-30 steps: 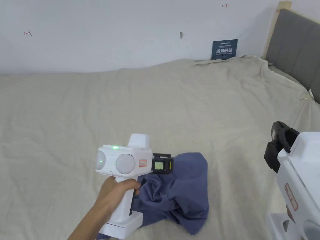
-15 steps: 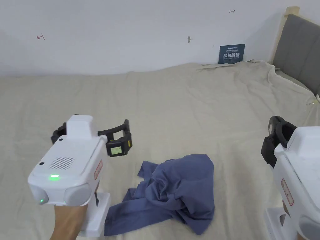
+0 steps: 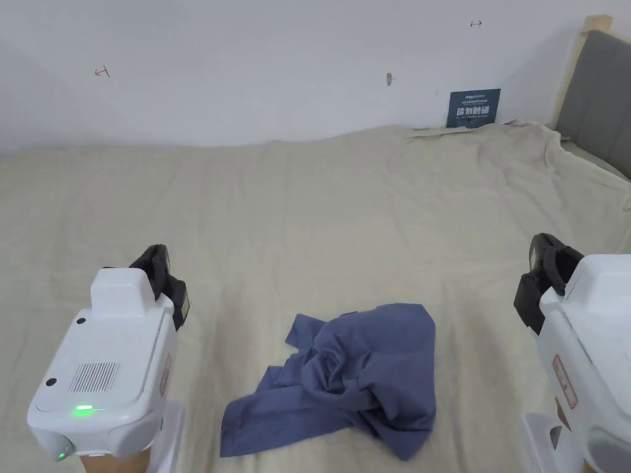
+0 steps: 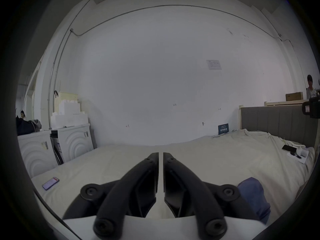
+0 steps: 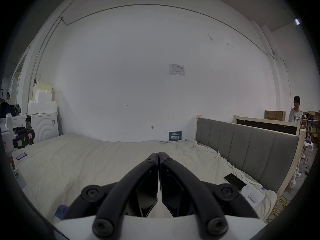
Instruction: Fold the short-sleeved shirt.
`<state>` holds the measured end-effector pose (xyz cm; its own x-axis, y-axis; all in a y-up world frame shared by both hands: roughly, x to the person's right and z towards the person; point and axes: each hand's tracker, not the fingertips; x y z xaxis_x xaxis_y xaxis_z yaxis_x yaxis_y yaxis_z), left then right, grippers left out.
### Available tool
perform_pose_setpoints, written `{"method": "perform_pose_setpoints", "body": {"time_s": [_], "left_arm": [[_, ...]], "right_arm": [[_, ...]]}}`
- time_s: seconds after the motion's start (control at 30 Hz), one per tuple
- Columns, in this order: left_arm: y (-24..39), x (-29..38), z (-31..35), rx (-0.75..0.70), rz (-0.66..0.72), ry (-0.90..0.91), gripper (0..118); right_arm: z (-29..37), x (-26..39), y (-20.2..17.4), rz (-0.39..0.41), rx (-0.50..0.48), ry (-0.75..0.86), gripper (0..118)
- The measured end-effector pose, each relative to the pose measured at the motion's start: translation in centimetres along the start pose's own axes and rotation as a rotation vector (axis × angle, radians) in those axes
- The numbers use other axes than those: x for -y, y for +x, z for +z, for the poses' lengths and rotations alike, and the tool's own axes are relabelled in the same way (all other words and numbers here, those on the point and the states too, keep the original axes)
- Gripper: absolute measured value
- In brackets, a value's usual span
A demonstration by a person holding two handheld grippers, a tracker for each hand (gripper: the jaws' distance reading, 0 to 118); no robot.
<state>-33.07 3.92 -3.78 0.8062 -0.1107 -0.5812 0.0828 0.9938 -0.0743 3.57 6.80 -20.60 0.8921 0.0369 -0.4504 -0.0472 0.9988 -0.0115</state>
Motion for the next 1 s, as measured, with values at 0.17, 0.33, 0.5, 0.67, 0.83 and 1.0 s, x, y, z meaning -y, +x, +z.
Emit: {"method": "perform_pose_setpoints", "body": {"time_s": [0.17, 0.33, 0.5, 0.67, 0.83, 1.0], "left_arm": [[0.3, 0.3, -0.4, -0.012, 0.035, -0.033, 0], [0.7, 0.2, -0.4, -0.003, 0.022, -0.027, 0], [1.2, 0.0, -0.7, 0.006, 0.013, -0.021, 0], [1.6, 0.2, -1.4, 0.053, 0.02, -0.109, 0], [2.2, 2.1, -4.0, 0.13, 0.061, -0.437, 0], [2.9, 6.5, -5.5, 0.155, 0.135, -0.712, 0]], "right_arm": [[-0.1, 0.0, -0.2, -0.003, -0.002, -0.001, 0], [-0.2, 0.0, -0.2, -0.001, 0.0, -0.002, 0], [-0.2, 0.1, -0.3, -0.002, 0.001, -0.004, 0], [-0.5, 0.2, -0.3, 0.002, -0.004, -0.009, 0], [-0.8, 0.4, -0.4, 0.001, -0.008, -0.016, 0], [-1.2, 0.7, -0.6, -0.002, -0.017, -0.028, 0]]}}
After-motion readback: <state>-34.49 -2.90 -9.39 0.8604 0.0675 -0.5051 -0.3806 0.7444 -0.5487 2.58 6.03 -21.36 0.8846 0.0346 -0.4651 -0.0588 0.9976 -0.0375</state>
